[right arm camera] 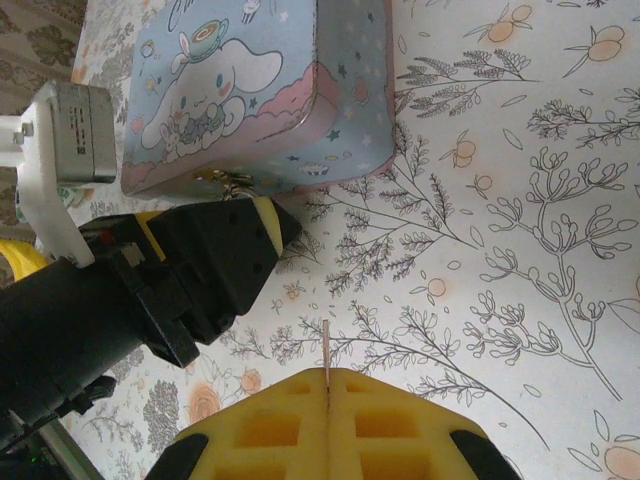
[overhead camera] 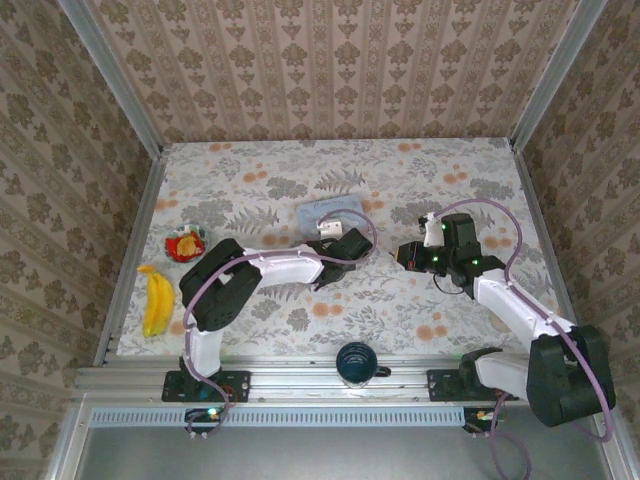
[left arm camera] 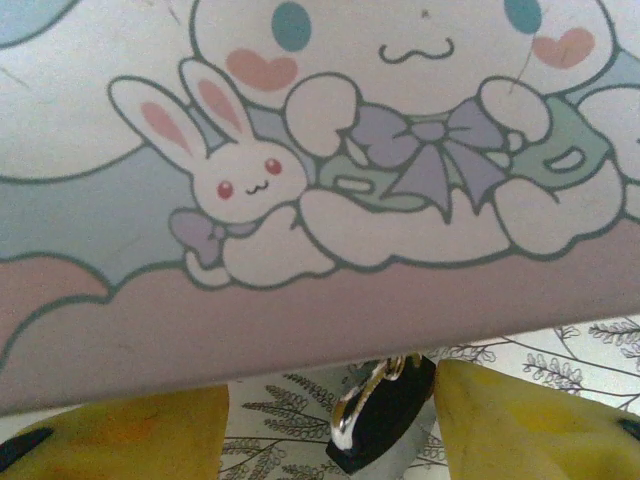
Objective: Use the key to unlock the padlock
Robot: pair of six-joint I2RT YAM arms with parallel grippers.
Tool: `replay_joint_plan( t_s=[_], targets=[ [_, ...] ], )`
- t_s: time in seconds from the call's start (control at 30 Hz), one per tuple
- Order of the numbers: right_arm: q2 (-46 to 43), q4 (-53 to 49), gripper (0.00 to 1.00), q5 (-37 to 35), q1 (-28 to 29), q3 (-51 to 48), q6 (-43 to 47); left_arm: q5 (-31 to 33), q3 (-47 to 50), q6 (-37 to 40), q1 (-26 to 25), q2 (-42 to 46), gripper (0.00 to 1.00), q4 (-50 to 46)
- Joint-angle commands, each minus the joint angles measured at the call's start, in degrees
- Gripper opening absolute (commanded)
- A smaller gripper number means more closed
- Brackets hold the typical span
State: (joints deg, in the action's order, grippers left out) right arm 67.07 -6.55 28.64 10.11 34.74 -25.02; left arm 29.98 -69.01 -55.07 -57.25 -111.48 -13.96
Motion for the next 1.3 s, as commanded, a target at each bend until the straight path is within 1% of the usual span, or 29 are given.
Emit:
replay_joint_plan(
  t_s=[0.0, 0.07, 0.1, 0.2, 0.23, 0.27, 0.37, 0.47, 0.57, 0.73, 1.07, 1.27],
  targets=[
    [0.98, 1.87, 0.0, -0.95, -0.22, -0.77, -1.17, 3.04, 0.52, 2.34, -1.08, 1.71, 0.58, -2.29],
    [1.5, 2.22, 0.0, -1.24, -0.18, -0.68, -1.44, 3.07, -0.42, 4.86, -2.04, 1.3, 0.66, -0.83],
    [1.7, 2.33, 0.0, -1.54, -0.19, -0.68, -1.57, 3.22, -1.05, 5.93, -2.39, 0.95, 0.72, -0.45],
    [1.77, 2.37, 0.0, -2.21, -0.18, -0.55, -1.96, 4.2, -3.06, 7.9, -2.56, -0.54, 0.74, -0.27],
    [1.6, 2.41, 0.0, -2.36, -0.22, -0.55, -2.06, 4.22, -3.46, 8.16, -2.23, -0.96, 0.83, -0.24],
    [1.39, 2.41, 0.0, -2.44, -0.18, -0.55, -2.14, 4.14, -3.72, 8.39, -1.82, -1.28, 0.86, -0.09],
    [0.76, 2.37, 0.0, -2.78, -0.21, -0.64, -2.21, 3.65, -4.06, 8.14, -0.63, -2.08, 0.86, 0.06],
    [0.49, 2.44, 0.0, -3.3, -0.22, -0.7, -2.32, 2.98, -4.5, 8.05, 0.32, -3.09, 0.81, 0.31],
    [0.52, 2.7, 0.0, -3.48, -0.27, -0.9, -2.58, 1.79, -4.64, 8.05, 0.9, -4.03, 0.73, 1.18],
    [0.47, 3.32, 0.0, -3.72, -0.36, -1.04, -3.13, 1.64, -5.07, 9.13, 1.07, -5.48, 0.66, 1.75],
    [0.39, 4.84, 0.0, -3.77, -0.44, -1.72, -3.55, 0.44, -4.68, 12.0, 2.57, -6.75, 0.57, 5.39],
    [-1.05, 5.23, 0.0, -4.1, -0.5, -2.39, -3.55, 1.61, -3.87, 13.96, 2.77, -7.26, 0.52, 9.53]
  ],
)
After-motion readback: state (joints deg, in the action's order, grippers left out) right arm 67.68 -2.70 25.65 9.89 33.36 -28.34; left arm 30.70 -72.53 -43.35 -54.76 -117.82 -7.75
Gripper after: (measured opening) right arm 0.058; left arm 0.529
